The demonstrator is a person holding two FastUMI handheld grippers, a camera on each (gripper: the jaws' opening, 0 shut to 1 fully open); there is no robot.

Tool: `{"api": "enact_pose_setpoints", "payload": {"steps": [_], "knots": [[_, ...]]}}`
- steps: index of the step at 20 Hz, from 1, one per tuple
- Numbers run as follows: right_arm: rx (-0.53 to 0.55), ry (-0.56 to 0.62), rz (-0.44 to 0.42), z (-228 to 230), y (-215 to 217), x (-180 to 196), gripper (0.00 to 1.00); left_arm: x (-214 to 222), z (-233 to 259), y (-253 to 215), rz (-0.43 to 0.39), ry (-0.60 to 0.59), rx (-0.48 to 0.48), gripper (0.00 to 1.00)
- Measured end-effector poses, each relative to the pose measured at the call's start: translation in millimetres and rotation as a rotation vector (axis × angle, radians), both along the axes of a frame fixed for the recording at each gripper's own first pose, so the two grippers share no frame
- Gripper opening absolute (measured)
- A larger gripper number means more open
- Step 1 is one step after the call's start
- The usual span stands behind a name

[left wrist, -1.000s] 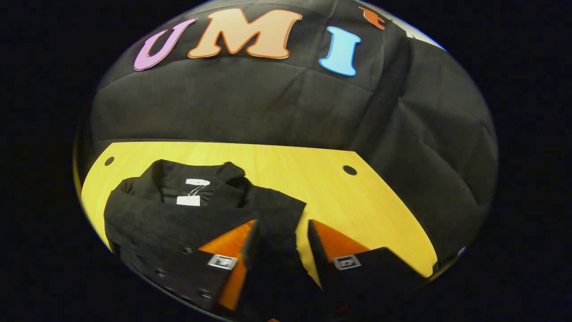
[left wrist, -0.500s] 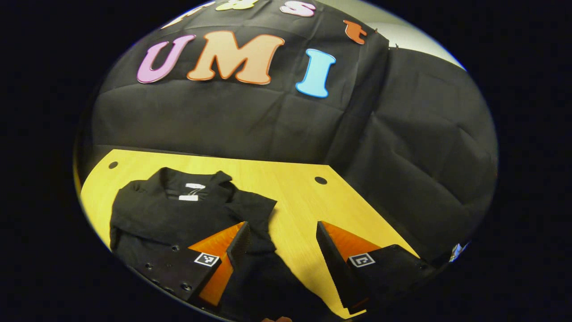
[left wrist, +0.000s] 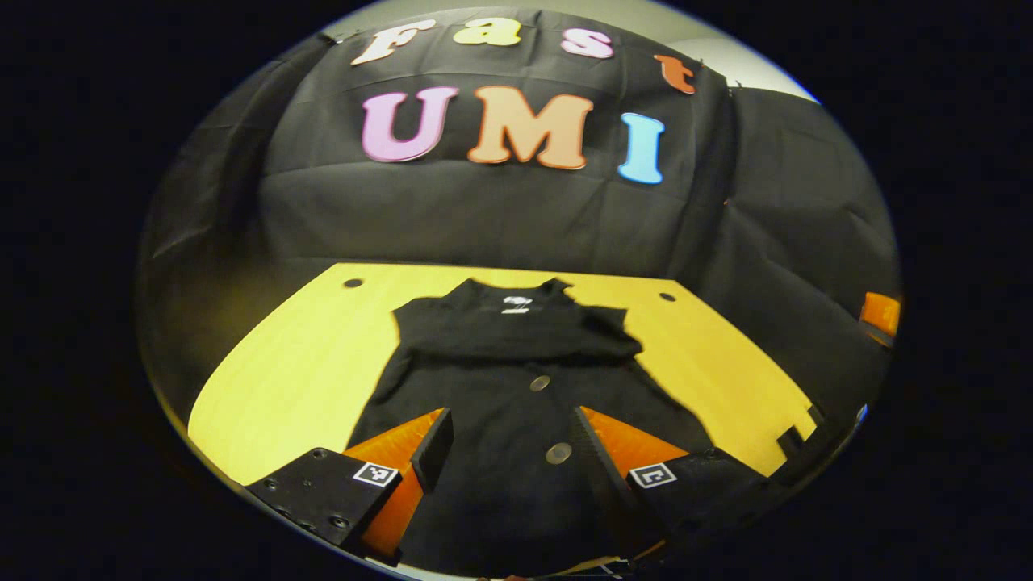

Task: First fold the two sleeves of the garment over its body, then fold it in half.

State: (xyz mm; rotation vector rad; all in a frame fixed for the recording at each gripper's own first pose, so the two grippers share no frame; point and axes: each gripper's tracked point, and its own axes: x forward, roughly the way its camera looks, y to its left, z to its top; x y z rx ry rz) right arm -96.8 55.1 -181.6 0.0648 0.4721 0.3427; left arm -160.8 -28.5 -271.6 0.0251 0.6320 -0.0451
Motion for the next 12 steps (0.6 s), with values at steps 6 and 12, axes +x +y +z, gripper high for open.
{"api": "enact_pose_setpoints", "payload": {"steps": [6, 12], "knots": [[-0.143, 0.147, 0.017, -97.7, 4.8, -48.5, 0.98, -81.9, -37.9, 84.1, 0.092, 0.088, 0.101, 0.86], [-0.240, 0.240, 0.020, -159.9, 3.3, -56.6, 0.98, -115.1, -66.5, 106.6, 0.108, 0.175, 0.143, 0.90]]}}
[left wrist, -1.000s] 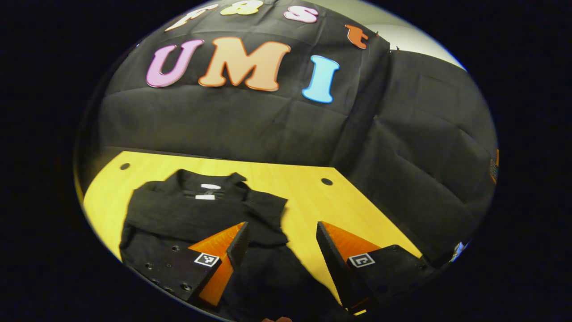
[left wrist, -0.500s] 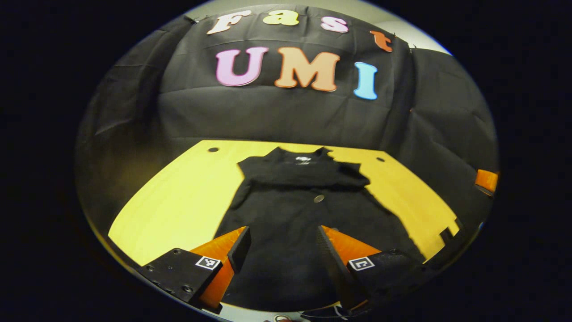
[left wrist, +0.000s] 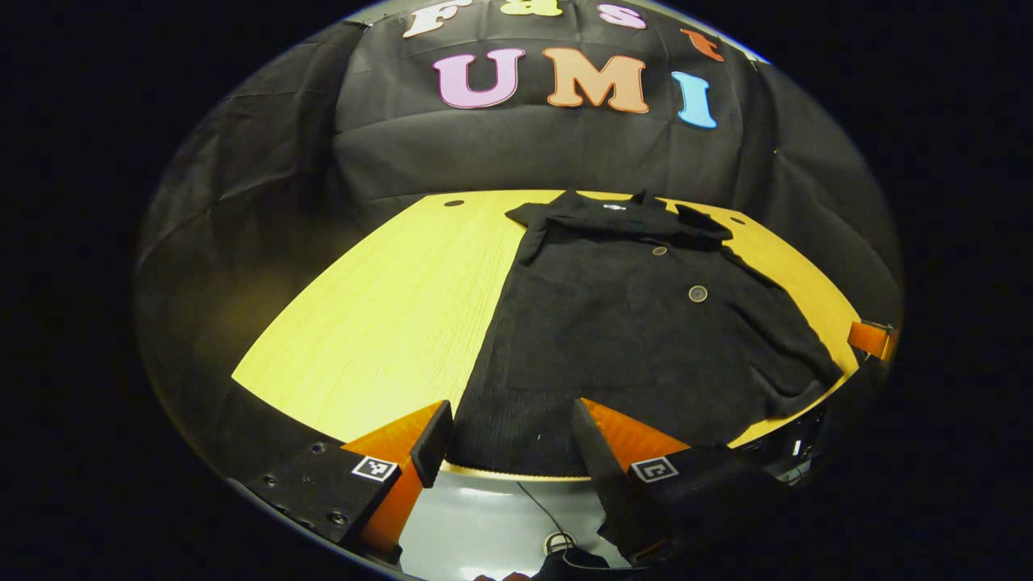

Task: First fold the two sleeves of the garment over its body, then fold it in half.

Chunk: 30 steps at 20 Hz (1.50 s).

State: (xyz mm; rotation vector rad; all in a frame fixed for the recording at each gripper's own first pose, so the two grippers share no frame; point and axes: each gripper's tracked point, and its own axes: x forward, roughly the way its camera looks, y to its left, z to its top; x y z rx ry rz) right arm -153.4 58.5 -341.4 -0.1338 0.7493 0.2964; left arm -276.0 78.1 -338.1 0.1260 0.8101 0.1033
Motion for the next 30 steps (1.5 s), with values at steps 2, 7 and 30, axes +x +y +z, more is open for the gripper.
{"api": "enact_pose_setpoints", "payload": {"steps": [2, 7, 30], "knots": [[-0.038, 0.026, 0.011, -13.9, -1.9, -0.2, 0.98, -1.7, -6.2, 1.4, 0.002, 0.015, 0.013, 0.89], [-0.114, 0.098, 0.048, -44.6, -5.9, -9.6, 0.98, -5.5, -13.2, 4.8, -0.001, 0.040, 0.043, 0.84], [-0.101, 0.121, 0.187, -17.5, 30.7, -13.1, 0.07, 7.9, -10.2, -21.3, 0.043, 0.058, -0.051, 0.00]]}}
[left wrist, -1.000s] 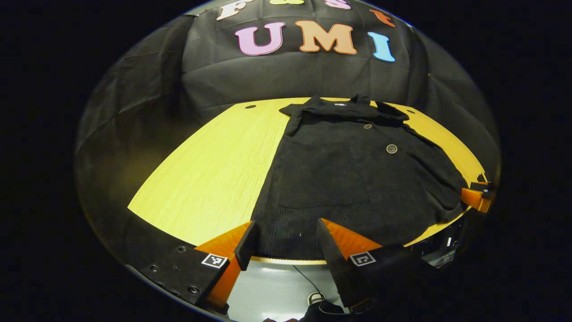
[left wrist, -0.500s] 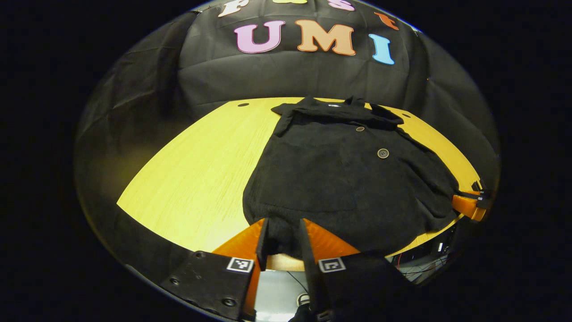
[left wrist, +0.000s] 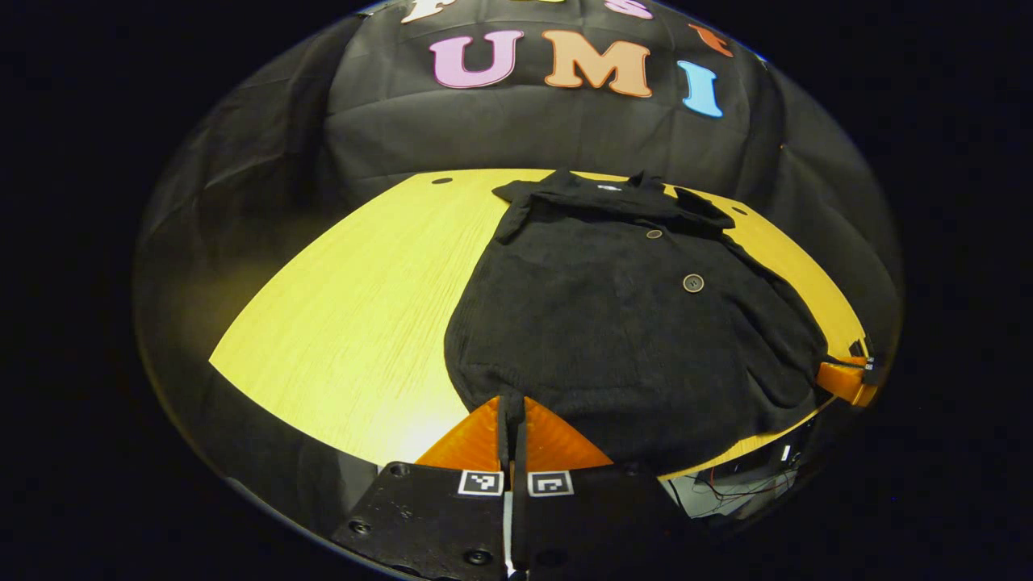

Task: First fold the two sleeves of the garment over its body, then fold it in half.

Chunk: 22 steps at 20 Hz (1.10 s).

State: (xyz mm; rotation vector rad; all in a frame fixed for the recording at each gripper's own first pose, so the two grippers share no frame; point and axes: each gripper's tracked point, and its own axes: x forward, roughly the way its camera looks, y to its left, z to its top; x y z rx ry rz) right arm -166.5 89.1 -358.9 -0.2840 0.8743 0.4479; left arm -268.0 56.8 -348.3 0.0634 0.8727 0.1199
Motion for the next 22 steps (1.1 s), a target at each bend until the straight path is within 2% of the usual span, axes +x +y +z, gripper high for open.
{"api": "enact_pose_setpoints", "payload": {"steps": [1, 2, 8, 10, 13, 15, 16, 19, 22], "knots": [[0.015, -0.009, -0.004, 9.1, 0.7, -1.5, 0.04, -1.7, 4.6, -0.7, 0.005, -0.004, -0.008, 0.00], [0.028, -0.021, -0.010, 17.4, 0.3, -3.7, 0.07, -4.5, 9.8, -1.9, 0.007, -0.010, -0.014, 0.00], [0.087, -0.080, -0.036, 76.6, 6.6, -25.8, 0.07, -17.3, 65.7, -9.8, -0.011, -0.072, -0.055, 0.00], [0.091, -0.104, -0.037, 97.1, 8.6, -35.5, 0.06, -17.7, 87.9, -13.2, -0.022, -0.109, -0.069, 0.00], [0.119, -0.179, -0.030, 139.7, 19.9, -28.7, 0.06, 0.4, 127.4, -18.1, -0.063, -0.197, -0.092, 0.00], [0.147, -0.231, -0.020, 163.6, 33.8, -6.4, 0.06, 31.3, 145.3, -15.7, -0.079, -0.255, -0.106, 0.00], [0.159, -0.251, -0.011, 171.2, 41.9, 9.7, 0.03, 49.7, 152.0, -15.3, -0.076, -0.277, -0.125, 0.00], [0.154, -0.277, 0.024, 184.0, 69.3, 70.0, 0.10, 128.3, 165.0, -13.4, -0.067, -0.323, -0.147, 0.00], [0.130, -0.338, 0.057, 203.9, 93.8, 144.5, 0.02, 206.5, 172.5, -8.9, -0.063, -0.363, -0.123, 0.00]]}}
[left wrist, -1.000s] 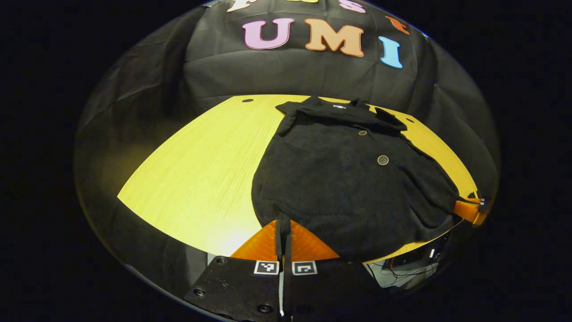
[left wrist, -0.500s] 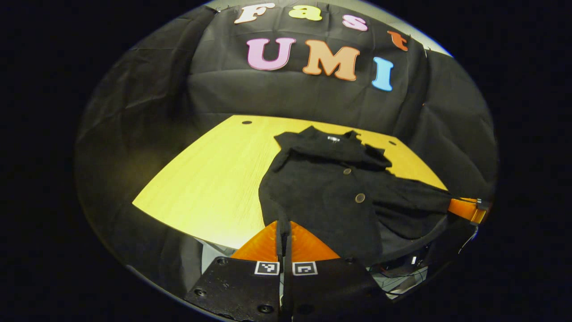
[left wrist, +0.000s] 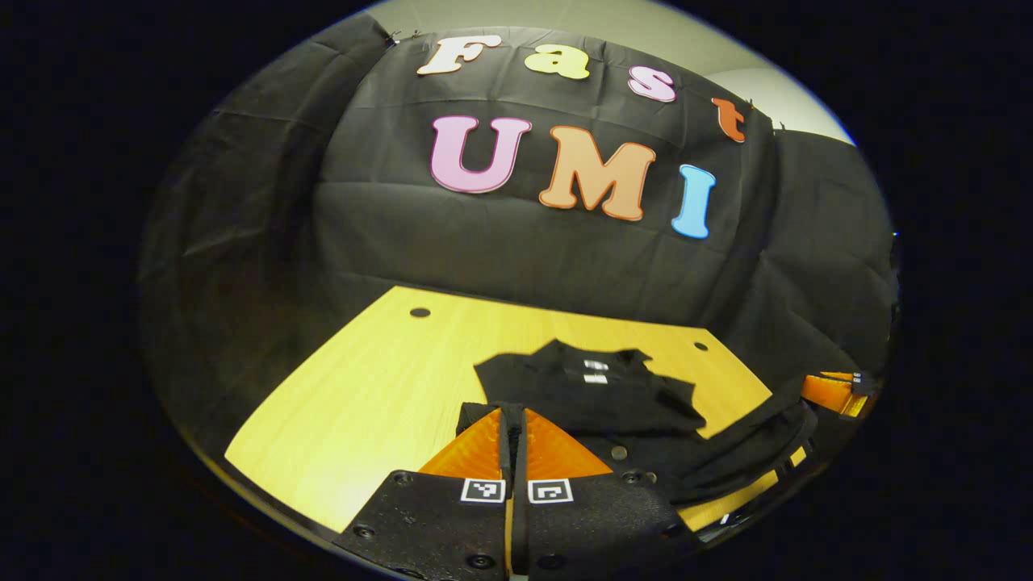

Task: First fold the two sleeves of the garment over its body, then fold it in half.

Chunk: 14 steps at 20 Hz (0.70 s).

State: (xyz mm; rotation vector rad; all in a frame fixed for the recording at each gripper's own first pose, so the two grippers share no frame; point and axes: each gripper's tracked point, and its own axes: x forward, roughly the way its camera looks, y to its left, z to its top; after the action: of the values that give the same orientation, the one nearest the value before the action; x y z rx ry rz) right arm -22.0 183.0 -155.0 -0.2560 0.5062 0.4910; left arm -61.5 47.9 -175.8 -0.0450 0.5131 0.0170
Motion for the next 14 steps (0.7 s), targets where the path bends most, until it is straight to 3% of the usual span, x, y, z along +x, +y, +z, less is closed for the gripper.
{"api": "enact_pose_setpoints", "payload": {"steps": [1, 5, 9, 10, 14], "knots": [[-0.006, -0.010, 0.008, 2.4, 8.8, 23.5, 0.06, 20.2, 2.8, -3.4, 0.002, -0.007, 0.002, 0.00], [0.000, 0.041, -0.012, -25.4, 21.7, 119.6, 0.03, 107.6, -13.6, -6.2, 0.033, -0.004, -0.006, 0.00], [0.024, 0.116, -0.067, -68.0, 19.3, 205.7, 0.10, 173.2, -59.2, -4.5, 0.067, 0.040, 0.072, 0.00], [0.029, 0.146, -0.079, -82.4, 18.4, 221.2, 0.06, 185.3, -74.2, -3.7, 0.074, 0.055, 0.094, 0.00], [0.072, 0.265, -0.102, -136.1, 23.8, 260.3, 0.06, 224.1, -118.0, 2.9, 0.134, 0.084, 0.129, 0.00]]}}
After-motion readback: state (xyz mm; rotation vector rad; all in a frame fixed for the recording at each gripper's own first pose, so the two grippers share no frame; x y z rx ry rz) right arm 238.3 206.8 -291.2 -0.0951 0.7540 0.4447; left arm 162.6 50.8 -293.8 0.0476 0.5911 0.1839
